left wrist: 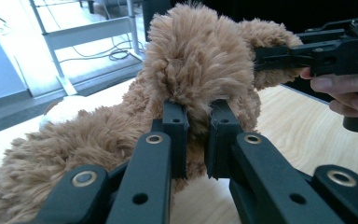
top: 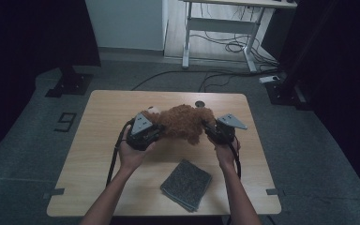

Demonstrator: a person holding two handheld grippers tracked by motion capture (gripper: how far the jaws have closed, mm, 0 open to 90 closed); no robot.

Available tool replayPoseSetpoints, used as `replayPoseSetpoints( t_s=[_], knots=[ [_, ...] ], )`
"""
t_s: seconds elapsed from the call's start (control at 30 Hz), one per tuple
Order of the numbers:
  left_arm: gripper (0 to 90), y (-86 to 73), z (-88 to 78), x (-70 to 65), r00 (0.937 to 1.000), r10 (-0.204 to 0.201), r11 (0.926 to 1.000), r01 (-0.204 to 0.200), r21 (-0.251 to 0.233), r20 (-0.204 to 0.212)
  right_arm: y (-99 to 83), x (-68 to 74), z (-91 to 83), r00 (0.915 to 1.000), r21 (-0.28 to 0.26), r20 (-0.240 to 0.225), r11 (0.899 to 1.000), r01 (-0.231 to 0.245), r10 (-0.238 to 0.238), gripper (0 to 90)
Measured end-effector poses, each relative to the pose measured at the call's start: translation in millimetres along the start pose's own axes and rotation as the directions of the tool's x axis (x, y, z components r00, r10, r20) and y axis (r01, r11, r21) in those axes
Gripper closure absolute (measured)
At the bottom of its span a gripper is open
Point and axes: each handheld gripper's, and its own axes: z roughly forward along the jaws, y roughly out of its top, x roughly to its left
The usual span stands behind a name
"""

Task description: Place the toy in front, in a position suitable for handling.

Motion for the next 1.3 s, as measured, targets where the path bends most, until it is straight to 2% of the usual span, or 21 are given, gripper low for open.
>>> replayPoseSetpoints(
  t_s=[0.1, 0.17, 0.2, 0.27, 0.33, 0.4, 0.53, 0.67, 0.77, 0.9, 1.03, 1.13, 1.17, 1.3],
  knots=[
    [80.3, -5.7, 12.9, -7.6, 0.9999, 0.012, 0.9992, -0.012, 0.037, 0.009, -8.3, -7.3, -3.5, 0.9998, 0.011, 0.019, 1.0, -0.007, 0.007, 67.2],
    [80.1, -11.9, 24.1, -10.4, 0.9998, 0.015, 0.997, -0.016, 0.075, 0.014, -21.8, -14.0, -1.9, 0.9993, 0.044, 0.038, 0.999, -0.003, 0.001, 67.1],
    [80.1, -14.8, 28.1, -10.7, 0.9999, 0.006, 0.9962, -0.008, 0.087, 0.016, -21.8, -14.0, -1.9, 0.9993, 0.044, 0.038, 0.999, -0.003, 0.001, 67.1],
    [79.9, -23.6, 36.8, -9.9, 0.9997, -0.01, 0.992, 0.007, 0.126, 0.024, -33.1, -18.6, 1.3, 0.9994, 0.074, 0.033, 0.997, -0.016, 0.013, 66.9],
    [79.5, -30.7, 40.2, -9.4, 0.9992, -0.019, 0.9904, 0.014, 0.138, 0.035, -43.1, -21.8, 4.5, 0.9992, 0.099, 0.035, 0.995, -0.022, 0.019, 66.6],
    [79.2, -34.8, 40.7, -9.8, 0.9984, -0.03, 0.9887, 0.023, 0.148, 0.047, -51.2, -26.5, 7.5, 0.9988, 0.116, 0.031, 0.992, -0.042, 0.039, 66.0],
    [78.8, -40.7, 37.9, -12.6, 0.9979, -0.02, 0.9879, 0.011, 0.155, 0.062, -59.5, -32.9, 11.1, 0.9956, 0.122, 0.01, 0.988, -0.094, 0.094, 64.6],
    [78.6, -45.7, 32.4, -13.0, 0.9968, -0.034, 0.988, 0.022, 0.153, 0.072, -59.7, -30.3, 10.4, 0.9955, 0.128, -0.002, 0.987, -0.093, 0.094, 63.5],
    [78.5, -48.2, 27.8, -15.4, 0.9968, -0.026, 0.989, 0.015, 0.147, 0.075, -60.8, -27.2, 10.1, 0.9943, 0.138, -0.022, 0.985, -0.101, 0.105, 62.9],
    [76.5, -53.2, 23.5, -13.6, 0.9958, -0.039, 0.9896, 0.027, 0.141, 0.083, -64.0, -20.7, 7.6, 0.9954, 0.134, -0.029, 0.987, -0.087, 0.092, 62.8],
    [63.6, -59.4, 19.3, -9.7, 0.9924, -0.074, 0.9864, 0.059, 0.154, 0.098, -69.3, -21.5, 5.0, 0.9946, 0.133, -0.034, 0.987, -0.093, 0.098, 61.6],
    [47.7, -65.9, 7.3, -10.0, 0.9976, -0.058, 0.9847, 0.051, 0.167, 0.038, -73.7, -22.4, 2.9, 0.9945, 0.135, -0.038, 0.987, -0.092, 0.098, 60.6],
    [43.8, -67.9, 3.7, -9.5, 0.9978, -0.06, 0.9842, 0.054, 0.169, 0.03, -74.8, -21.9, 1.5, 0.9946, 0.134, -0.041, 0.987, -0.089, 0.095, 60.3],
    [39.7, -82.2, -11.5, -9.3, 0.9949, -0.089, 0.9752, 0.078, 0.207, 0.048, -76.8, -20.7, -2.1, 0.995, 0.129, -0.045, 0.988, -0.083, 0.09, 59.6]
  ],
)
